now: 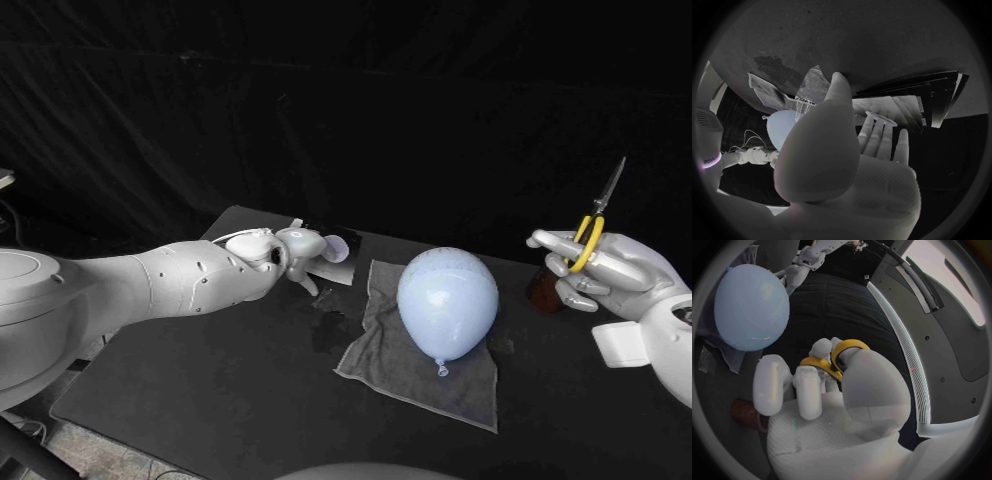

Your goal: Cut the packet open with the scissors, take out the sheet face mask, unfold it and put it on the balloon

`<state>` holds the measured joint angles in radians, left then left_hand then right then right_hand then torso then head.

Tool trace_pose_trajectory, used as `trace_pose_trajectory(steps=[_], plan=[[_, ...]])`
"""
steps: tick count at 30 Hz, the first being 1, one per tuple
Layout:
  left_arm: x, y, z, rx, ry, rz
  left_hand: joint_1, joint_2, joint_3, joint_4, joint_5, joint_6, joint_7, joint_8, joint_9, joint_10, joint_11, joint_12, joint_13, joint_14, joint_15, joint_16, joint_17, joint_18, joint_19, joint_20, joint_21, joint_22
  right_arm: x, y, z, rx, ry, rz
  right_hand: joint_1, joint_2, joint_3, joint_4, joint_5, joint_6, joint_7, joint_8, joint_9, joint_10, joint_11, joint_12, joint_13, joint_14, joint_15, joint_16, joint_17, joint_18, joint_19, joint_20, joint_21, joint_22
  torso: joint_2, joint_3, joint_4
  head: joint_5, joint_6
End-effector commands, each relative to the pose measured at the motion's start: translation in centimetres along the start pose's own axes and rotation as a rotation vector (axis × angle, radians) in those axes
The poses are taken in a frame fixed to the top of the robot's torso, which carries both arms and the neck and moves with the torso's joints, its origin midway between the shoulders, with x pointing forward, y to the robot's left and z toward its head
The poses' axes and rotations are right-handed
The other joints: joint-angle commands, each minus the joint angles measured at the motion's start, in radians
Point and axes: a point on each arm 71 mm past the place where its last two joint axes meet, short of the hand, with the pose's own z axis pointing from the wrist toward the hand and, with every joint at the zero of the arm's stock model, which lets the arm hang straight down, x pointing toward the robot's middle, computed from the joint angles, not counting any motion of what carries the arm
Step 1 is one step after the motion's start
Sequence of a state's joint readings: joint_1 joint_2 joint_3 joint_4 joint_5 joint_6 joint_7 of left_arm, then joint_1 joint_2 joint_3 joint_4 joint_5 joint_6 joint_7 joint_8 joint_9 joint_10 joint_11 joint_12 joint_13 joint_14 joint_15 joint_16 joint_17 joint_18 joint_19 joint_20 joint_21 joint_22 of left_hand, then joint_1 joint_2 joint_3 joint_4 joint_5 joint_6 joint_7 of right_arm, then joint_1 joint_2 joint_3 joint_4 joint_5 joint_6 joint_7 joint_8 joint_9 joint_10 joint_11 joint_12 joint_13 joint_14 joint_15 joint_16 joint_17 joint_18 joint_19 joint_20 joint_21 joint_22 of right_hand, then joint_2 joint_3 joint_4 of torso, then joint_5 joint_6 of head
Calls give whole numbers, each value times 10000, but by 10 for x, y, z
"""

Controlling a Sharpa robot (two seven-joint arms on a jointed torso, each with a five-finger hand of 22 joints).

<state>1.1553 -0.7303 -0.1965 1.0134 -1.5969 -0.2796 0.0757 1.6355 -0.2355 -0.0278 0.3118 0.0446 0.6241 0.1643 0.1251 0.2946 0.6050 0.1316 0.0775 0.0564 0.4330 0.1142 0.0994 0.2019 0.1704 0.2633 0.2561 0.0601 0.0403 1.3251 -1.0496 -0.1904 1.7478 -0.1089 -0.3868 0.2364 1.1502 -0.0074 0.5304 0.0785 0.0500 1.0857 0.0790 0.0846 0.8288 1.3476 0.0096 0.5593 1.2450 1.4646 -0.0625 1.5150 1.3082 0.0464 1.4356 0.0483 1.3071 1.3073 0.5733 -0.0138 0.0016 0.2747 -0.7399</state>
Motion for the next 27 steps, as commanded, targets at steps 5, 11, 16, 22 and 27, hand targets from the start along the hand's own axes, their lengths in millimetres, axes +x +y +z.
trace_pose_trajectory(steps=[5, 11, 16, 22, 27], plan=[[4, 1, 4, -318, 505, -16, 178, 362, 481, -147, 58, 128, -17, 62, 15, 187, -17, -96, -15, 144, -16, 27, -8, 134, 66, -16, 54, 1, 2, 1, 0, -153, 151, -118, 81, 162, 1585, -1519, 39, 48, 24, -68, -7, 2232, -87, 10115, 3258, 872, 10, 34, 1934, 127, 49, 10, 24, 1614, -5, 11, -4, 1, -8], [4, 0, 6, -301, 482, -24, 216, 453, 593, -155, 54, 129, -13, 66, 5, 196, -11, -143, -19, 146, -16, 6, -32, 136, 75, -38, 52, -6, 2, 1, 1, -153, 191, -131, 81, 162, 1585, -1519, 39, 48, 24, -68, -7, 2232, -87, 10115, 3258, 872, 10, 34, 1934, 127, 49, 10, 24, 1614, -6, 11, -8, 22, 4], [3, 1, 7, -375, 481, -10, 341, 632, 831, -171, 49, 143, 10, 73, -8, 260, 8, -200, -18, 171, 1, -25, -61, 133, 93, -55, 49, -14, 2, 1, 1, -154, 204, -150, 81, 162, 1585, -1519, 39, 48, 24, -68, -7, 2232, -87, 10115, 3258, 872, 10, 34, 1934, 127, 49, 10, 24, 1614, -11, 8, -4, 6, -16], [3, 2, 7, -387, 483, -7, 525, 1062, 1234, -214, 40, 408, -20, 165, 58, 585, -15, -200, 3, 387, -10, -19, -48, 136, 182, -66, 65, -12, 3, 1, 1, -153, 231, -157, 81, 162, 1585, -1519, 39, 48, 24, -68, -7, 2232, -87, 10115, 3258, 872, 10, 34, 1934, 127, 49, 10, 24, 1614, -5, 5, 10, 3, -21], [3, 1, 7, -340, 425, -84, 666, 1543, 1611, -256, 36, 1260, -29, 447, 304, 1506, -2, -92, 67, 1091, 28, 146, 118, 144, 399, -69, 127, 9, 3, 1, 1, -159, 246, -169, 81, 162, 1585, -1519, 39, 48, 24, -68, -7, 2232, -87, 10115, 3258, 872, 10, 34, 1934, 127, 49, 10, 24, 1614, -5, 0, 4, 13, -32]])
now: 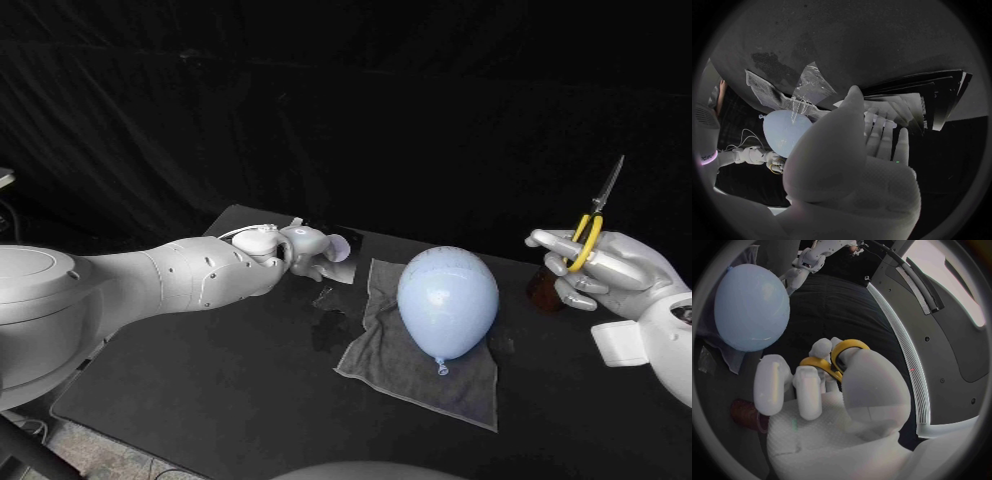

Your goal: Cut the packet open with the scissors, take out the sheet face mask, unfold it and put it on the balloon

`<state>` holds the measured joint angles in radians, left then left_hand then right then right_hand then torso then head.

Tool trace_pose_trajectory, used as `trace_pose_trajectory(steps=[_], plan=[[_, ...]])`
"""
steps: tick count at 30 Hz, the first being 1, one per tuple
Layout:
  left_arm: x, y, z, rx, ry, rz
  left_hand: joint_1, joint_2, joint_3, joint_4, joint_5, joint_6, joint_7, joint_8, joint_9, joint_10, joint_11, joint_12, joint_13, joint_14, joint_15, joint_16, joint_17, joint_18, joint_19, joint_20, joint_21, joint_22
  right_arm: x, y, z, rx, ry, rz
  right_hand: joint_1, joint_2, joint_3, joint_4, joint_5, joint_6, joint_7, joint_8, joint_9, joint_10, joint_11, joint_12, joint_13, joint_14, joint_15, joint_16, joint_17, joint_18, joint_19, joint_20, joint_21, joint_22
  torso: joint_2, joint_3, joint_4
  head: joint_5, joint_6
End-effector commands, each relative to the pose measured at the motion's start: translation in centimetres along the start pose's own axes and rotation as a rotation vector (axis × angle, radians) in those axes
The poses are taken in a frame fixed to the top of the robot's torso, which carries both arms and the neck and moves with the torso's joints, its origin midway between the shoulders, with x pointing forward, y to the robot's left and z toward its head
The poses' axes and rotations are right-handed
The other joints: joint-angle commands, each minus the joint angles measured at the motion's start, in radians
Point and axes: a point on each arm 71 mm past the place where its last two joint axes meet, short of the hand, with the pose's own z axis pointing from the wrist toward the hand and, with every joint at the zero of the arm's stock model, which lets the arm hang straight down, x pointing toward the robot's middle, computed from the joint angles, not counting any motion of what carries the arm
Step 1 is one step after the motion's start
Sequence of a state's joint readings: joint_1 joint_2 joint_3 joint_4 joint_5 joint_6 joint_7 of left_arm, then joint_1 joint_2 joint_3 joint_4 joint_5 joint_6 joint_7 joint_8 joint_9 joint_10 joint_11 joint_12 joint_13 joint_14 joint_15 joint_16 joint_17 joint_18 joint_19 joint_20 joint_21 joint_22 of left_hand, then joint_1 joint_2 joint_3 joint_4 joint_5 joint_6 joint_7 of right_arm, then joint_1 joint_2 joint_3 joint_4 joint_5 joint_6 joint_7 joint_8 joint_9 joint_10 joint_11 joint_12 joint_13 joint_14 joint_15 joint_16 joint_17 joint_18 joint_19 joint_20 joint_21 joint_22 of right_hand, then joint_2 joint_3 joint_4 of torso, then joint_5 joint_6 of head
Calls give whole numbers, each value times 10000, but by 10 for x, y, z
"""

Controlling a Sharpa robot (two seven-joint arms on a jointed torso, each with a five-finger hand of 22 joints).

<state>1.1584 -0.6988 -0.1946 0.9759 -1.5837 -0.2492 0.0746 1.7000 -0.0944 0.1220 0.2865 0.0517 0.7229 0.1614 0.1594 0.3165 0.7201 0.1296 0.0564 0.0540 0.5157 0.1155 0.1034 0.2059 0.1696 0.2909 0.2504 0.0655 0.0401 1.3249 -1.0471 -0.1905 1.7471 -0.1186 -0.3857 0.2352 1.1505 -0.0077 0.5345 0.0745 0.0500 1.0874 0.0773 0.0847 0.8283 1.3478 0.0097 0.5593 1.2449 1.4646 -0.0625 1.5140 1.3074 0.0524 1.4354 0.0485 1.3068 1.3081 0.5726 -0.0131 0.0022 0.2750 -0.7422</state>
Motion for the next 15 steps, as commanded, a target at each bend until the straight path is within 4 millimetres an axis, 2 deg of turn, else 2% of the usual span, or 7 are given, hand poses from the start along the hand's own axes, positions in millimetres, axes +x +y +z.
trace_pose_trajectory(steps=[1, 4, 6, 15], plan=[[4, 3, -1, -223, 188, -27, 22, 166, 149, -1, -35, 356, -9, 136, 93, 538, 12, 136, 100, 402, 16, 139, 109, 154, 156, -15, 82, 12, 2, 1, 0, -135, 198, -90, 78, 164, 1544, -1479, 39, 31, 41, -68, -2, 2230, -88, 10115, 3259, 872, 9, 44, 1942, 67, 51, 8, 27, 1606, 4, -7, -4, 16, -10], [4, 2, -1, -182, 123, -75, 14, 330, 301, 8, -33, 602, 24, 227, 86, 1241, 63, 212, 137, 966, 67, 279, 238, 158, 353, -11, 136, 30, 2, 1, 0, -140, 204, -103, 78, 164, 1544, -1479, 39, 31, 41, -68, -2, 2230, -88, 10115, 3259, 872, 9, 44, 1942, 67, 51, 8, 27, 1606, 0, -2, 0, 21, -12], [3, 3, -1, -161, 80, -118, 34, 361, 377, 4, -33, 737, 11, 270, 76, 1398, 53, 216, 131, 1194, 66, 329, 279, 158, 478, -8, 170, 41, 2, 1, 0, -142, 212, -108, 54, 172, 1565, -1500, 41, 46, 42, -74, -21, 2230, -87, 10115, 3259, 878, 9, 57, 1958, 64, 62, 6, 42, 1613, 0, 0, 2, 19, -15], [4, 3, -3, -99, 100, -328, 15, 374, 472, 20, -34, 867, 37, 290, 40, 1551, 74, 178, 113, 1390, 91, 351, 292, 156, 582, -3, 193, 44, 2, 1, 0, -132, 241, -125, 54, 172, 1565, -1500, 41, 46, 42, -74, -21, 2230, -87, 10115, 3259, 878, 9, 57, 1958, 64, 62, 6, 42, 1613, -2, -1, 0, 17, 3]])
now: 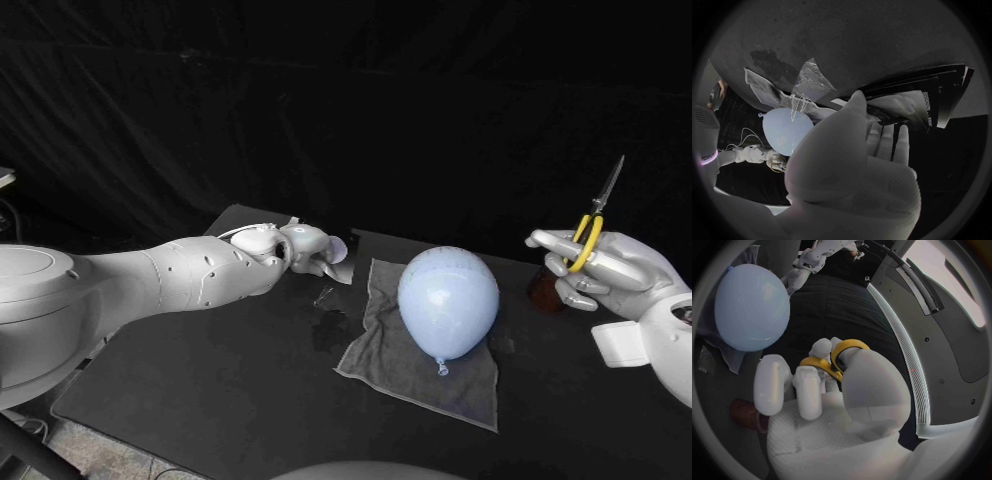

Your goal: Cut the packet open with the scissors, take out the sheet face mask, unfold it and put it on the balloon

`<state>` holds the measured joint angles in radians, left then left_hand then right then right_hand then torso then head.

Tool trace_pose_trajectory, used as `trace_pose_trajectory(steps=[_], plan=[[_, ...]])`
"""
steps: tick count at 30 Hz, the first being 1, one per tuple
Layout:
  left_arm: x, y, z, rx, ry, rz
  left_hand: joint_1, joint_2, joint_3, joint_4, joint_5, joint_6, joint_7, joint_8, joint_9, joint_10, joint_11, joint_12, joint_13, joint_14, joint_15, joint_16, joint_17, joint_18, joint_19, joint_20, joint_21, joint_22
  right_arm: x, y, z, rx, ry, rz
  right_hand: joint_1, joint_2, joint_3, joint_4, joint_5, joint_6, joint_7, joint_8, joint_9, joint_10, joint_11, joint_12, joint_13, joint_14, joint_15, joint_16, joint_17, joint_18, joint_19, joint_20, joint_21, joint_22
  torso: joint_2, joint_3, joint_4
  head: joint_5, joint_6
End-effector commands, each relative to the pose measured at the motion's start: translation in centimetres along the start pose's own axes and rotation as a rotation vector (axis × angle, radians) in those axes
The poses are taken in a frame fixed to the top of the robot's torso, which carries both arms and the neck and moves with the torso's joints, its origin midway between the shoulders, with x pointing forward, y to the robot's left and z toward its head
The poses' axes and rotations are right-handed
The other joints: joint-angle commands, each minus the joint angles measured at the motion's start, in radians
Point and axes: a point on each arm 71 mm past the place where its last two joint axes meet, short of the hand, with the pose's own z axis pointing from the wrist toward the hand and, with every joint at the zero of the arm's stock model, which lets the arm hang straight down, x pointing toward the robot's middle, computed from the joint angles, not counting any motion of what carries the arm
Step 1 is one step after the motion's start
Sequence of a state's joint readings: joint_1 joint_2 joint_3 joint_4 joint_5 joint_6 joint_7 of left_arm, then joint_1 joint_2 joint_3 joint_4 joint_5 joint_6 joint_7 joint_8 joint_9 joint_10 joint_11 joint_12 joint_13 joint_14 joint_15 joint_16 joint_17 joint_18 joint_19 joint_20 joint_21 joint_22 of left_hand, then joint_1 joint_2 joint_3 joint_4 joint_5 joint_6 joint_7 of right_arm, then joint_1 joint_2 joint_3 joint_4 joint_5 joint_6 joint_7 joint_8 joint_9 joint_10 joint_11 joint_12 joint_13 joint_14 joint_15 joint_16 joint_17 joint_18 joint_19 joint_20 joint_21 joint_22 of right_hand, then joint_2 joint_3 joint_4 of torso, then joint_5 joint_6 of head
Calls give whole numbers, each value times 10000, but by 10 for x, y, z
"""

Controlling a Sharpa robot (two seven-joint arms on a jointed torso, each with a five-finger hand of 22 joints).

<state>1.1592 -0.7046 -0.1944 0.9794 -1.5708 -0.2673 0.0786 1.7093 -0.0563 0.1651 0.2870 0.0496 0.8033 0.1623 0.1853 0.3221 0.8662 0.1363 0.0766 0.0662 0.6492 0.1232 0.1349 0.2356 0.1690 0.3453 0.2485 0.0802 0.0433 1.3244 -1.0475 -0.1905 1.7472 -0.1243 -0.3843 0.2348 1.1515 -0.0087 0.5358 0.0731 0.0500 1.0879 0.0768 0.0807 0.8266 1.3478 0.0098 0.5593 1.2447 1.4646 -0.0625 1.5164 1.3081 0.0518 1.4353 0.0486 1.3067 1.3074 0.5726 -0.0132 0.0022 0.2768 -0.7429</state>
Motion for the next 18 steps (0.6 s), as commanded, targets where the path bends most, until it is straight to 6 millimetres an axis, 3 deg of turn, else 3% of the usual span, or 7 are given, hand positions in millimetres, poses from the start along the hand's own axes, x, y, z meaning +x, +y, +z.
trace_pose_trajectory(steps=[1, 13, 15, 18], plan=[[5, 1, -3, -74, 311, -270, -101, -31, 37, 18, -14, 65, 41, 23, -25, 93, 19, -42, -14, 39, 26, 24, -18, 161, 31, 20, 42, 9, 1, 1, 0, -118, 220, -79, 44, 182, 1551, -1486, 41, 41, 47, -34, -4, 2230, -88, 10115, 3261, 878, 9, 33, 1951, 70, 62, 5, 43, 1620, -2, 2, 0, -2, 15], [5, -8, -10, 275, 443, -862, -349, -299, -56, 16, -15, 232, 98, 29, -101, 46, 95, -139, -28, -139, 115, -128, -150, 152, -179, 98, -54, -33, 0, 0, 0, -99, 217, -108, 44, 182, 1551, -1486, 41, 41, 47, -34, -4, 2230, -88, 10115, 3261, 878, 9, 33, 1951, 70, 62, 5, 43, 1620, -1, -2, 5, -17, 21], [5, -10, -11, 329, 479, -936, -380, -281, -42, 20, -15, 360, 84, 81, -96, 71, 91, -131, -24, -85, 118, -131, -149, 156, -177, 109, -61, -33, 0, 0, 0, -96, 221, -107, 44, 182, 1551, -1486, 41, 41, 47, -34, -4, 2230, -88, 10115, 3261, 878, 9, 33, 1951, 70, 62, 5, 43, 1620, -3, -3, 8, -18, 7], [5, -12, -13, 377, 503, -1033, -441, -45, 84, 37, -13, 720, 24, 234, -71, 194, 72, -101, -12, 210, 119, -75, -93, 165, -85, 123, -42, -18, 0, 0, 0, -92, 221, -108, 24, 184, 1560, -1495, 40, 45, 49, -40, -17, 2230, -86, 10115, 3261, 875, 9, 24, 1940, 71, 61, 5, 35, 1618, -4, -1, 8, -20, 8]])
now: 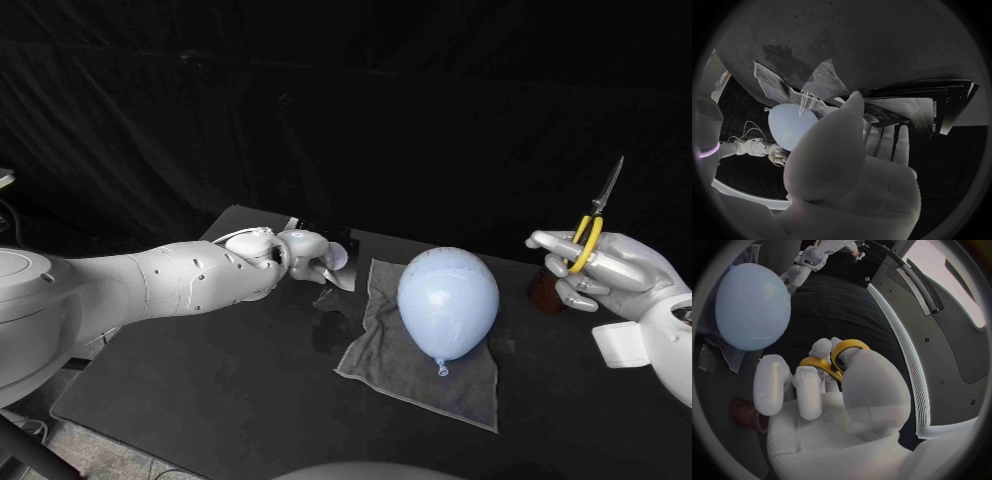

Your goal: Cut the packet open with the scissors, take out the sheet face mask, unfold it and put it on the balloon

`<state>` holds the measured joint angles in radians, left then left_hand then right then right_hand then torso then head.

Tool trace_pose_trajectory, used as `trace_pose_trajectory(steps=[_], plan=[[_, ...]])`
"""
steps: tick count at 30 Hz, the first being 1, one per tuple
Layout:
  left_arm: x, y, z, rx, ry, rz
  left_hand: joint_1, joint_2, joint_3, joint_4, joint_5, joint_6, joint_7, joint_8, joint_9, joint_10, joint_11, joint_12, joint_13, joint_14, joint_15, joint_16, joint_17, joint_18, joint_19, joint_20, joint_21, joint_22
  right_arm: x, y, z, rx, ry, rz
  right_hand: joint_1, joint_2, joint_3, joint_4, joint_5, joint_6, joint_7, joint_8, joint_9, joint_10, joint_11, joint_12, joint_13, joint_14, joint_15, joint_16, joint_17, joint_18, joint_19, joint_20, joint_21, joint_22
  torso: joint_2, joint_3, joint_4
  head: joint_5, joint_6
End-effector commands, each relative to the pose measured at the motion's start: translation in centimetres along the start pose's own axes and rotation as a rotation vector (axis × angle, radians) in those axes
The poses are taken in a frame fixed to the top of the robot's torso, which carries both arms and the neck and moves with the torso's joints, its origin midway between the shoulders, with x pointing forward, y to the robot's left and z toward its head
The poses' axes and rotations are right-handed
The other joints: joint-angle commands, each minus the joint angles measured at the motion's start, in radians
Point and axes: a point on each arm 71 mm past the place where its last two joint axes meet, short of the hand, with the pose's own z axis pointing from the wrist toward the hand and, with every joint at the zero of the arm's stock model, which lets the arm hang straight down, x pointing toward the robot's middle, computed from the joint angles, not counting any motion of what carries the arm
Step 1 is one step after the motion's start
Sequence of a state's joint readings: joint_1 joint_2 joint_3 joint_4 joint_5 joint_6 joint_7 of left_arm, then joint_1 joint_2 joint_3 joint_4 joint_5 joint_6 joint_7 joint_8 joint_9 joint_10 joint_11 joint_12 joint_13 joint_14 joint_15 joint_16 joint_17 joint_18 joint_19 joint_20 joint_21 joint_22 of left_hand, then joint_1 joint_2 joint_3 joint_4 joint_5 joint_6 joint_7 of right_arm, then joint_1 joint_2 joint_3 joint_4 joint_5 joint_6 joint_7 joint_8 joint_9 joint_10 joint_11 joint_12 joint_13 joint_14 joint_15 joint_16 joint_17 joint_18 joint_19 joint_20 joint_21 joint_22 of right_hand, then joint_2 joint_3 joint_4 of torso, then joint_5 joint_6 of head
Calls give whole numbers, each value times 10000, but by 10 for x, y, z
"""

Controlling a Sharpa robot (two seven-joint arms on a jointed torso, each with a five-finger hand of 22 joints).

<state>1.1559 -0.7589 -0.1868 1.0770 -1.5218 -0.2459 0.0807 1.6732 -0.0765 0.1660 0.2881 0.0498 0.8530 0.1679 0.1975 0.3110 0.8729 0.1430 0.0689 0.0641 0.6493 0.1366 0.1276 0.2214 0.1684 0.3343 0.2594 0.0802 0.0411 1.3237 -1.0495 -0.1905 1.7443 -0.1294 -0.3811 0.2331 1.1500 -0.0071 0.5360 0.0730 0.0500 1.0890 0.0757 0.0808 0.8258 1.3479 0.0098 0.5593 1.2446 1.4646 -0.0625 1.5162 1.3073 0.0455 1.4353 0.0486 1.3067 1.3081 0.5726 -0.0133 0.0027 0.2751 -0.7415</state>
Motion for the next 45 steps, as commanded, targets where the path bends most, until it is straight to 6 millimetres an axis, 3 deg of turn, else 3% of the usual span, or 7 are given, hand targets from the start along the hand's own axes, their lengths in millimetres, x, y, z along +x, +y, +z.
trace_pose_trajectory(steps=[1, 5, 8, 23, 34, 41, 45], plan=[[3, -4, -2, 84, 300, -321, -106, 270, 139, 27, -14, 323, -44, 147, 40, 194, 0, -13, 13, 350, -11, 31, 77, 173, 91, 24, -24, 13, 2, 1, 0, -102, 225, -61, 39, 169, 1558, -1493, 40, 34, 61, -40, -9, 2229, -87, 10115, 3262, 876, 9, 27, 1948, 134, 61, 4, 36, 1610, -4, 0, 3, -2, -7], [2, -5, -4, 103, 122, -373, -76, 842, 604, -8, -9, 750, -83, 330, 68, 650, 22, 66, 22, 1158, 57, 251, 231, 187, 931, 73, 224, 123, 1, 1, 0, -97, 223, -61, 34, 170, 1560, -1494, 40, 33, 61, -42, -12, 2229, -86, 10115, 3262, 877, 10, 31, 1954, 136, 57, 4, 26, 1607, -3, 0, 2, 11, 9], [0, -6, -5, 135, -139, -378, 206, 936, 1307, -47, -16, 1020, -123, 511, 150, 1200, 34, 92, -5, 1682, 77, 404, 248, 187, 2037, 113, 568, 247, 1, 0, 0, -95, 216, -62, 34, 170, 1560, -1494, 40, 33, 61, -42, -12, 2229, -86, 10115, 3262, 877, 10, 31, 1954, 136, 57, 4, 26, 1607, -3, -2, -4, 20, 25], [-15, -19, -9, 783, -1397, -1087, -550, -85, 4193, -116, -8, 1213, -125, 997, 606, 2274, 162, -51, -6, 2667, 108, 353, 143, 124, 3906, 309, 956, 279, 0, 0, 0, -82, 160, -75, 13, 183, 1570, -1492, 40, 28, 67, -52, -25, 2229, -83, 10115, 3262, 884, 11, 47, 1975, 132, 67, 4, 43, 1613, 9, -1, -10, -11, 45], [-71, -33, -21, 861, -2853, -4860, -928, -271, 4634, -348, -8, 1137, 102, 1224, 849, 2627, 18, -60, -1, 3057, -45, 440, 207, 128, 4751, 282, 1303, 375, -5, -2, 3, -74, 23, -156, -1, 190, 1576, -1494, 39, 27, 69, -57, -34, 2229, -81, 10115, 3262, 885, 12, 51, 1980, 130, 73, 4, 52, 1617, -23, 9, -11, -142, 236], [-118, -27, -33, 613, -3958, -8179, -1015, -234, 4658, -457, -10, 1099, 136, 1273, 908, 2647, 16, -62, -2, 3247, -83, 531, 256, 163, 4977, 227, 1413, 401, -9, -3, 8, -88, -108, -248, -5, 190, 1579, -1499, 35, 29, 68, -57, -38, 2229, -81, 10115, 3262, 888, 13, 57, 1987, 124, 87, 4, 78, 1628, -51, 22, -18, -349, 506], [-131, -30, -38, 636, -4482, -10310, -1097, -146, 4639, -656, -2, 994, 168, 1275, 951, 2820, -7, -37, 7, 3528, -151, 630, 323, 186, 5657, -52, 1823, 557, -13, -4, 12, -100, -224, -322, -8, 194, 1584, -1504, 26, 28, 67, -60, -42, 2229, -81, 10115, 3262, 884, 13, 44, 1971, 119, 97, 4, 98, 1636, -62, 16, -26, -467, 699]])
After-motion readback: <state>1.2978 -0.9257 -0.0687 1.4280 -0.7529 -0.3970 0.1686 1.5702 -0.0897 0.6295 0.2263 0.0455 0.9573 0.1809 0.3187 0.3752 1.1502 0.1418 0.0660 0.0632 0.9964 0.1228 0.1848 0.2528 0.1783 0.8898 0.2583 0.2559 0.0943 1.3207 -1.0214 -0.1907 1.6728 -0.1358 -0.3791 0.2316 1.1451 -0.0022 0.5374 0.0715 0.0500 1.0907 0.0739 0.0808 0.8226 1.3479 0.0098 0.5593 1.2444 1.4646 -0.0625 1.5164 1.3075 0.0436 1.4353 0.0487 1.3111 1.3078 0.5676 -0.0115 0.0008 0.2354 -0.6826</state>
